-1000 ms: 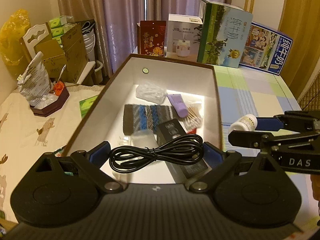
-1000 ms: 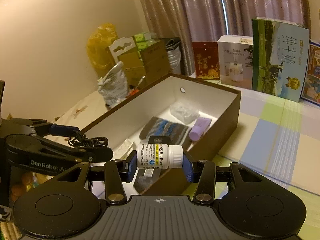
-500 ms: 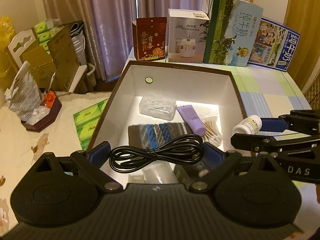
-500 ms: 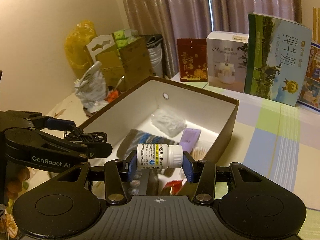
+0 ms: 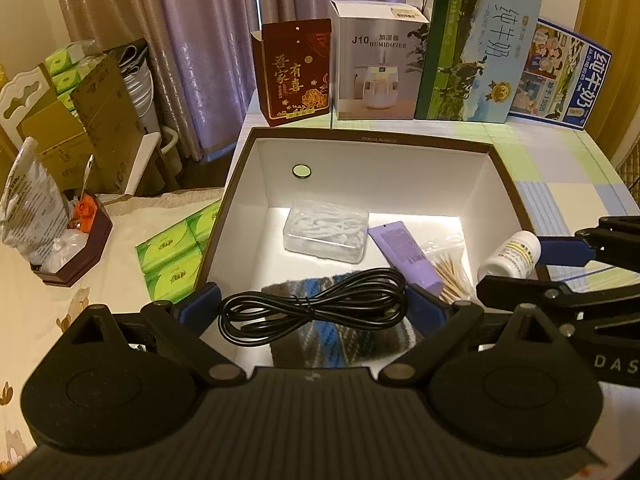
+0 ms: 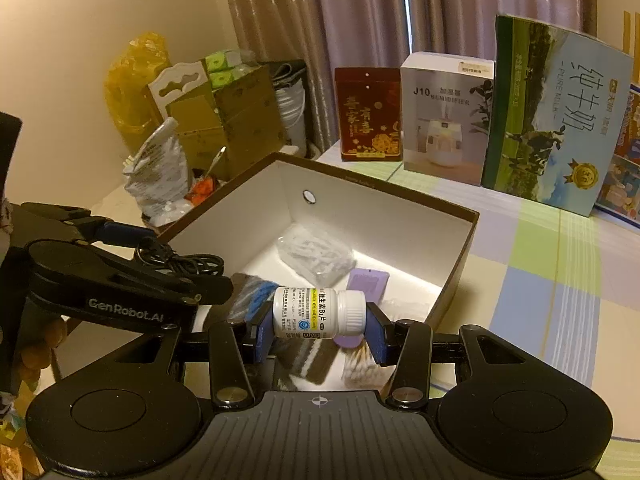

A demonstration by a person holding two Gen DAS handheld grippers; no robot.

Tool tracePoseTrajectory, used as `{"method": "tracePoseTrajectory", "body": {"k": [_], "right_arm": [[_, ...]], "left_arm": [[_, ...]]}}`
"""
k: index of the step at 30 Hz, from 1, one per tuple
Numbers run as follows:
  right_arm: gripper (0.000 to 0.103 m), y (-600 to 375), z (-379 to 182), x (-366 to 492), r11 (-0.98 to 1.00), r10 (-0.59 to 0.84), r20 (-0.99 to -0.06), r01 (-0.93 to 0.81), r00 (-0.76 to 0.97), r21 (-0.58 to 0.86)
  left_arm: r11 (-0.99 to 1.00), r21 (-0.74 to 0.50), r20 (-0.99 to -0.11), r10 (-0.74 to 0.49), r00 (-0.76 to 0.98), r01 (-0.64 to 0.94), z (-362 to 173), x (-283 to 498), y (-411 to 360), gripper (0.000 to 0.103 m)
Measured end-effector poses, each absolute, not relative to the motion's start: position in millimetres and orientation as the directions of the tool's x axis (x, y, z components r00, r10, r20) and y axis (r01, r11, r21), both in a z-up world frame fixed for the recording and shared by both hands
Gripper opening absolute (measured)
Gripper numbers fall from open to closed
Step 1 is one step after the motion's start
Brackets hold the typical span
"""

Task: Organize objects
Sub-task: 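Release the black cable with the left tool while the right tool releases the pill bottle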

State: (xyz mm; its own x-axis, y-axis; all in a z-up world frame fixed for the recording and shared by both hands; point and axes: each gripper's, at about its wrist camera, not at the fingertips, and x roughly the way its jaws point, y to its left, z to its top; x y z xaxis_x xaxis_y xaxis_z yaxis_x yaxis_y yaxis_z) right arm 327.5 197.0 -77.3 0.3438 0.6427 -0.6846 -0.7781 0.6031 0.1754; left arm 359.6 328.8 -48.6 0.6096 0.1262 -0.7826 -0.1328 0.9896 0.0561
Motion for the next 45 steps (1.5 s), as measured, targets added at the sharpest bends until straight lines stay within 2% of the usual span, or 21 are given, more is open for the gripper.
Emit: {"method": "tracePoseTrajectory", "body": {"k": [10, 29, 34, 35, 37, 41, 45], "right_arm": [[0.044, 209, -83, 342, 0.622, 0.629, -0.692, -0.763, 0.354, 0.175], [0.044, 235, -94, 348, 0.59, 0.632, -0.709, -0.788, 0.312, 0.179], [0.045, 245, -93, 346, 0.559, 0.662, -0.683, -0.81, 0.309, 0.176], [0.046, 245, -92, 345, 0.556, 0.668, -0.677, -0.813, 0.31, 0.176], [0.061, 246, -90, 345, 0.555, 0.673, -0.669, -0.813, 0.315, 0.175], [0.068, 240, -86, 344, 0.565, 0.668, -0.675, -0.804, 0.314, 0.185], [0.08, 227, -81, 344, 0.583, 0.66, -0.683, -0.786, 0.313, 0.204]], "left_arm": [[0.993, 0.037, -0.799, 0.095, 0.594, -0.109, -57, 390, 338, 0.096], [0.989, -0.007, -0.793, 0.086, 0.603, -0.15, -42, 394, 361, 0.099], [0.985, -0.01, -0.788, 0.097, 0.608, -0.17, -36, 391, 368, 0.099], [0.984, -0.012, -0.787, 0.099, 0.609, -0.175, -35, 391, 369, 0.099], [0.983, -0.018, -0.785, 0.1, 0.612, -0.184, -33, 389, 372, 0.099], [0.98, -0.022, -0.784, 0.106, 0.612, -0.198, -29, 385, 373, 0.101], [0.979, -0.019, -0.783, 0.112, 0.612, -0.204, -25, 377, 372, 0.101]]}}
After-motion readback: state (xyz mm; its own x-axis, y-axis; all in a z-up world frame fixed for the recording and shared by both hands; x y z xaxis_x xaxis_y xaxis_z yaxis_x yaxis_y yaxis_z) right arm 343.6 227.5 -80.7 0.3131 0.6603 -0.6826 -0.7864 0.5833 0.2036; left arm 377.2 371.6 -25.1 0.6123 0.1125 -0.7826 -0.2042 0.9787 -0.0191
